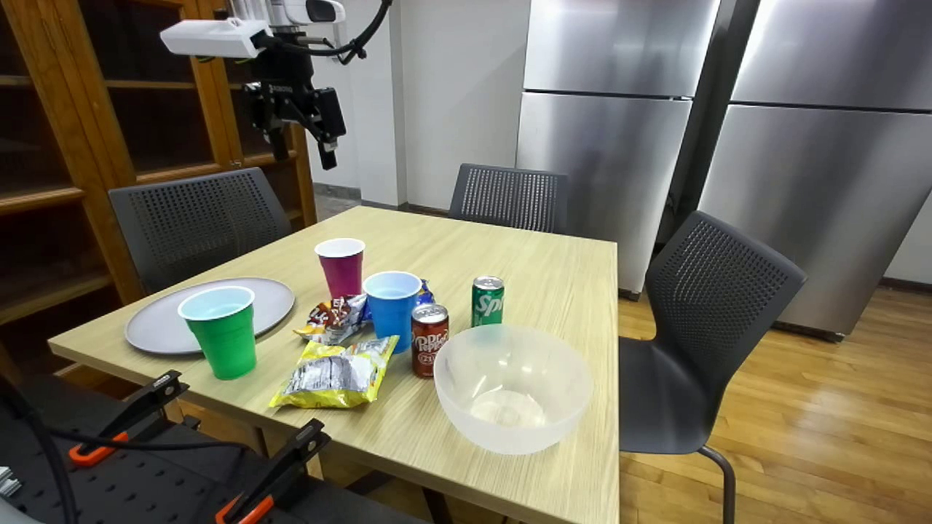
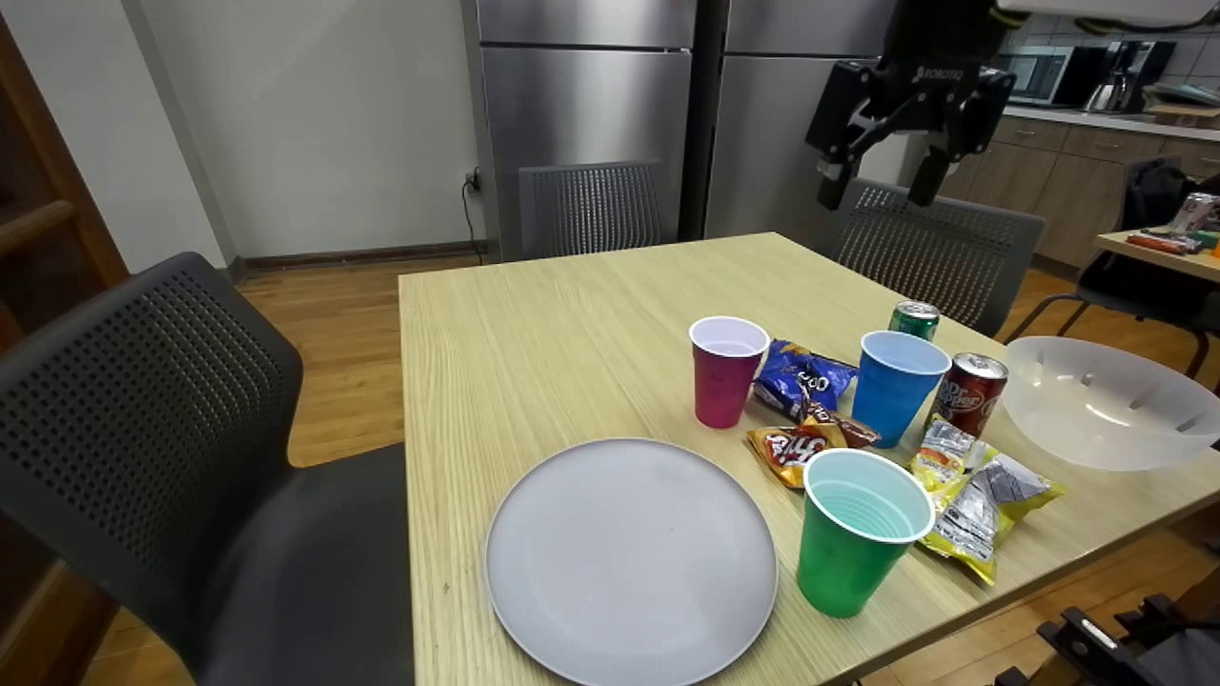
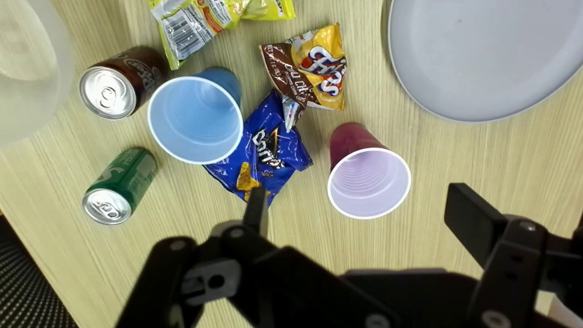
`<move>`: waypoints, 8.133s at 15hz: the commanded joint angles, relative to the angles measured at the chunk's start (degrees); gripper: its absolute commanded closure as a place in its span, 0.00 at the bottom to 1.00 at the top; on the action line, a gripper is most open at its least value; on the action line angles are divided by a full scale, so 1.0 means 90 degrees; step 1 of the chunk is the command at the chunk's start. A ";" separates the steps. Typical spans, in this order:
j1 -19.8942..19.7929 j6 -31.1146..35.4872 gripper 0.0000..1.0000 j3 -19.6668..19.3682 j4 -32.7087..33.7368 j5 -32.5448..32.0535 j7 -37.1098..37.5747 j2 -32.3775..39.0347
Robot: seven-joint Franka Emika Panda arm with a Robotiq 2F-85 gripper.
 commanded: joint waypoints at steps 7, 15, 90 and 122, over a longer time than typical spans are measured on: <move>0.0109 0.0331 0.00 -0.0004 0.1210 -0.1102 0.1578 0.1694; 0.0565 0.0179 0.00 -0.0440 0.2167 -0.1382 0.2126 0.2884; 0.2947 -0.0657 0.99 -0.0222 0.2746 -0.1827 0.3818 0.3463; 0.3106 -0.1459 0.99 0.0029 0.3958 -0.1545 0.3628 0.4668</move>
